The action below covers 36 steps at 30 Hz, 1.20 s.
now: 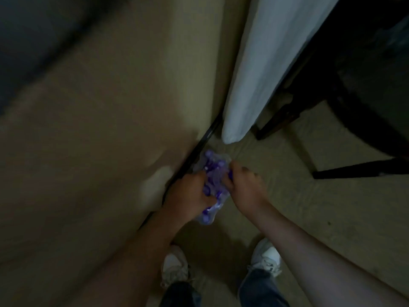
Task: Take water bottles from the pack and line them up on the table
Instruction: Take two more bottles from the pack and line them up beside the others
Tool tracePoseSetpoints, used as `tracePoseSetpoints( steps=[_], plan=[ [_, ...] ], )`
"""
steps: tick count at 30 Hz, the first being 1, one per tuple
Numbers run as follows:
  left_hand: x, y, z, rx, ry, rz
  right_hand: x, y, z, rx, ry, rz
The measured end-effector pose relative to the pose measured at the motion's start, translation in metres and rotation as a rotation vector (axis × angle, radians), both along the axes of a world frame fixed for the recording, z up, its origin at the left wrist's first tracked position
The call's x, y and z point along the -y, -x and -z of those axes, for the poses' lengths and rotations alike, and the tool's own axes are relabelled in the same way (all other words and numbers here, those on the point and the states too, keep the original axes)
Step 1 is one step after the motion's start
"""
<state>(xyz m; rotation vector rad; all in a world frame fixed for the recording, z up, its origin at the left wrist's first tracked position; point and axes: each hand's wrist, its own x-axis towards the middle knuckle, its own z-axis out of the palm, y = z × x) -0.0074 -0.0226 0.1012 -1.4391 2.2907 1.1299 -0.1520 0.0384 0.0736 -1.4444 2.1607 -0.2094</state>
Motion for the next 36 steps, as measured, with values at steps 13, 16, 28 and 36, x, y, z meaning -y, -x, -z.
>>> tracePoseSetpoints(
  steps=[13,16,28,36],
  plan=[
    [0.042,0.112,-0.373,-0.172,0.197,0.555,-0.035,0.117,-0.397,0.05,0.135,0.238],
    [0.047,0.145,-0.441,-0.243,0.304,0.624,-0.055,0.162,-0.47,0.017,0.203,0.315],
    [0.033,0.325,-0.48,-0.415,0.245,0.651,-0.106,0.326,-0.515,-0.017,0.217,0.325],
    [0.043,0.433,-0.381,-0.28,0.224,0.636,-0.096,0.432,-0.436,0.077,0.118,0.247]
  ],
)
